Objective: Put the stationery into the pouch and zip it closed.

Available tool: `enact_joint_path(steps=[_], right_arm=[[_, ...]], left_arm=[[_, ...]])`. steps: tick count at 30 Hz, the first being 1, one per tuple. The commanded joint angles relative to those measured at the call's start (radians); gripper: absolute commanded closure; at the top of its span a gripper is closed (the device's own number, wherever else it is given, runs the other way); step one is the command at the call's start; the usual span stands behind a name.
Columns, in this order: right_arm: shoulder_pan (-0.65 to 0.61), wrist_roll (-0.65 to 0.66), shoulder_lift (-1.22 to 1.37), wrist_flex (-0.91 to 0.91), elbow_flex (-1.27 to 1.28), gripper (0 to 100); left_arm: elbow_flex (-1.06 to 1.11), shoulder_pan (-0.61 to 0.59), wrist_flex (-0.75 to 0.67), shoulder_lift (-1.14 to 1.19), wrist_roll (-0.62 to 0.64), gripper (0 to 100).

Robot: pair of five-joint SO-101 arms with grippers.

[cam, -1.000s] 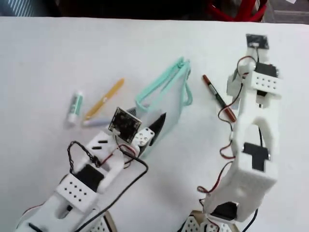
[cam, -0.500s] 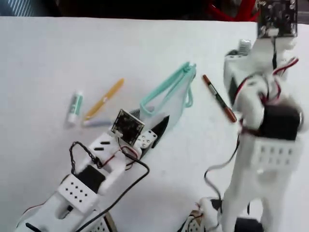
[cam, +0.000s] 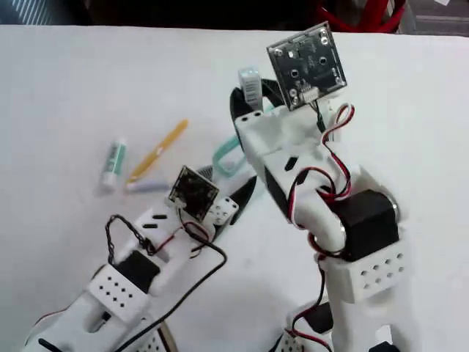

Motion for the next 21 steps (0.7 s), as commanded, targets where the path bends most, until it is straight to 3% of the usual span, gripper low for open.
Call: enact_joint_path(steps=[1,10,21], right_arm=[[-0.013,-0.018,-0.013,-0.025,0.021,98.1],[-0.005,-0.017,-0.045,-0.033,0.175,98.1],[-0.015,-0.026,-0.073,-0.219,0.336,98.1]], left_arm=[[-0.009,0.008,-0.008,-0.01,0.002,83],[-0.011,0.008,-0.008,-0.01,0.002,83],[-0.012,0.008,-0.009,-0.01,0.008,83]])
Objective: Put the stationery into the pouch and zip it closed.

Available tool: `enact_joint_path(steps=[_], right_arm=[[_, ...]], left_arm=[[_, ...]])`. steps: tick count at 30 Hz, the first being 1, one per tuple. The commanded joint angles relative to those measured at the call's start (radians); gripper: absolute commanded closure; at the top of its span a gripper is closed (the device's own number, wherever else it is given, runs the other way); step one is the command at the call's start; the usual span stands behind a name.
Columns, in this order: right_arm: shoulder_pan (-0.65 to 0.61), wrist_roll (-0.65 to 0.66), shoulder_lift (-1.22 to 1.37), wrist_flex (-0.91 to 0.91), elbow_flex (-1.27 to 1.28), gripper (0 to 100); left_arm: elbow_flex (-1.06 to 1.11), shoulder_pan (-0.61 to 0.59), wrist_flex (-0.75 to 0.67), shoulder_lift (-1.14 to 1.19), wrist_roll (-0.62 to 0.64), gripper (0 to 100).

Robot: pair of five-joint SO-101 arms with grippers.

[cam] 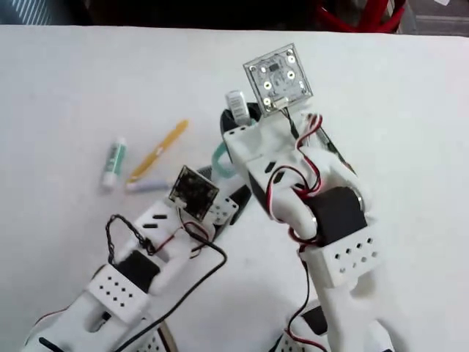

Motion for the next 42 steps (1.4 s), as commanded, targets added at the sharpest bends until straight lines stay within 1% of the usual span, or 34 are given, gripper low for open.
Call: enact_joint_path(steps=[1,6,10,14,18,22,25,28,30,35,39,42], right_arm=[[-0.007,-0.012,-0.041,-0.053,0.008,98.1],[-0.058,-0.003,-0.101,-0.099,0.049,98.1],[-0.008,-0.003,-0.105,-0.16,0.169,98.1],[0.047,-0.003,-0.16,-0.137,0.233,98.1],[0.047,-0.003,-0.289,-0.11,0.301,98.1],[0.05,0.011,-0.4,-0.087,0.328,98.1],[0.047,0.081,-0.406,-0.059,0.328,98.1],[0.045,0.089,-0.404,-0.065,0.33,98.1],[0.018,0.095,-0.406,-0.068,0.325,98.1],[-0.045,0.095,-0.343,-0.22,0.361,98.1],[-0.051,0.092,-0.179,-0.343,0.354,98.1],[-0.054,0.086,-0.134,-0.401,0.358,98.1]], left_arm=[[-0.014,0.008,-0.009,-0.01,0.008,83],[-0.014,0.008,-0.009,-0.01,0.008,83],[-0.014,0.007,-0.009,-0.01,0.008,83],[-0.035,-0.042,-0.009,-0.01,0.009,83],[-0.051,-0.088,-0.023,-0.008,0.009,83],[-0.049,-0.088,-0.023,-0.007,0.011,83],[-0.049,-0.087,-0.023,-0.005,0.011,83],[-0.048,-0.082,-0.021,-0.004,0.011,83],[-0.034,-0.081,-0.029,-0.008,0.011,83],[-0.026,-0.051,-0.023,-0.007,0.011,83],[-0.006,-0.022,-0.028,-0.008,0.011,83],[-0.006,-0.027,-0.029,-0.01,0.011,83]])
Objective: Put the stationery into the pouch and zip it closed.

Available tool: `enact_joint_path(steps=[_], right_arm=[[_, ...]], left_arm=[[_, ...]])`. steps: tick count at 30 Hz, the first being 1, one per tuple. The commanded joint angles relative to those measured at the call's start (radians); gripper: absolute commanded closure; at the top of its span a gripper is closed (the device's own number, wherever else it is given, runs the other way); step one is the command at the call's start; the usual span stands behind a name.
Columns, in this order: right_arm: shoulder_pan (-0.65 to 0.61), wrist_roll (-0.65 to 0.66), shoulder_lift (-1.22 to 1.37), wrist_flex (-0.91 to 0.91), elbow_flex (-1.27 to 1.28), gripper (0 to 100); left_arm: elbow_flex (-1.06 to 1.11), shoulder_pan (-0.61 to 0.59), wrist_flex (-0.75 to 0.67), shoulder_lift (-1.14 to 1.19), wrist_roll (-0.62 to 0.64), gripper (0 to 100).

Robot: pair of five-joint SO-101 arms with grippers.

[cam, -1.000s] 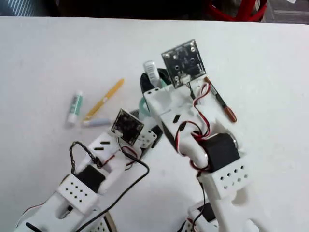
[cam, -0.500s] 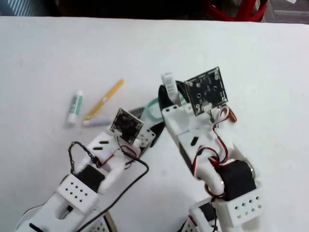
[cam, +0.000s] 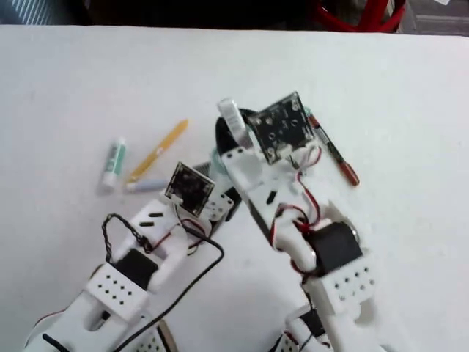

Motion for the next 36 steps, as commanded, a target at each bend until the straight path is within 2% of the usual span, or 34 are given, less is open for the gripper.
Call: enact_joint_path(steps=[1,12,18,21,24,36], right_arm=[[-0.005,0.002,0.045,-0.05,-0.002,98.1],[0.002,0.002,-0.054,-0.105,0.078,98.1],[0.004,0.009,-0.302,-0.116,0.209,98.1],[0.022,0.02,-0.438,-0.168,0.273,98.1],[0.059,0.044,-0.515,-0.228,0.345,98.1],[0.059,0.041,-0.312,-0.46,0.348,98.1]], left_arm=[[-0.008,0.013,-0.029,-0.012,0.011,83],[-0.021,-0.005,-0.043,-0.012,0.011,83],[-0.031,-0.067,-0.066,-0.012,0.034,83],[-0.032,-0.07,-0.063,-0.008,0.086,83],[-0.032,-0.064,-0.057,-0.007,0.087,83],[-0.028,-0.035,-0.055,-0.005,0.089,81]])
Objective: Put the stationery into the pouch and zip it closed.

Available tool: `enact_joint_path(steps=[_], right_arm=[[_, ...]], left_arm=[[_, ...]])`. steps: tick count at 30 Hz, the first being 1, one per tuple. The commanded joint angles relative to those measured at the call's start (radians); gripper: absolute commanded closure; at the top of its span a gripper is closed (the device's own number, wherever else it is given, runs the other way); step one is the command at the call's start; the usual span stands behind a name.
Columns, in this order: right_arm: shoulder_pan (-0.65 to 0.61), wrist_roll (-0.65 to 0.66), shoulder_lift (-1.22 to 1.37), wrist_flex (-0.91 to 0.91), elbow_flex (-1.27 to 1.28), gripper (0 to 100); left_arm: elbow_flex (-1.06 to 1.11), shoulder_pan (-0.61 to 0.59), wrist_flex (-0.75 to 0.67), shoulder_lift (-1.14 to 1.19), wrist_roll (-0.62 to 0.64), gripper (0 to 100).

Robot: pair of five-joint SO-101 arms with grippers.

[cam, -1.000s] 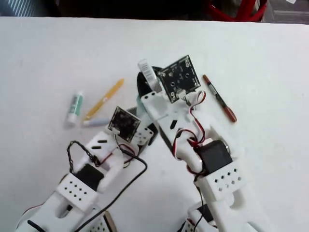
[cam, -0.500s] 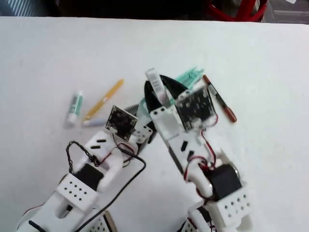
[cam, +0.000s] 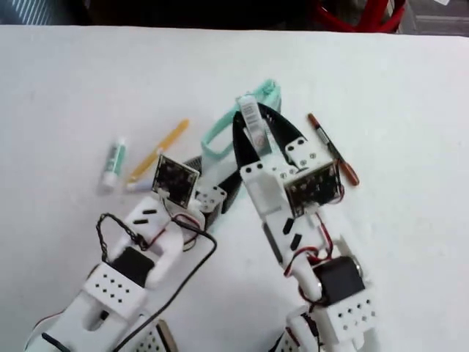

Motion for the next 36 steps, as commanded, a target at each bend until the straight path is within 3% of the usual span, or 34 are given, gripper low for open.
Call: enact_joint_path(steps=[1,7,10,14,23,31,36], right_arm=[[0.001,0.006,0.068,-0.042,-0.069,98.1],[0.007,0.015,0.096,0.295,-0.327,98.1],[0.001,0.112,0.171,0.483,-0.5,98.1],[-0.036,0.25,0.415,0.742,-0.766,98.1],[-0.041,0.37,1.033,1.44,-1.602,98.1],[0.007,0.4,1.032,1.445,-1.602,98.1],[0.007,0.537,0.931,1.446,-1.465,98.1]], left_arm=[[-0.029,0.021,-0.021,-0.005,0.003,81],[-0.032,0.012,-0.023,-0.005,0.003,81],[-0.034,0.018,-0.023,-0.005,0.003,81],[-0.034,0.019,-0.023,-0.005,0.003,81],[-0.029,0.012,-0.023,-0.005,0.003,81],[-0.028,0.01,-0.023,-0.005,0.003,80],[-0.029,0.01,-0.023,-0.005,0.006,80]])
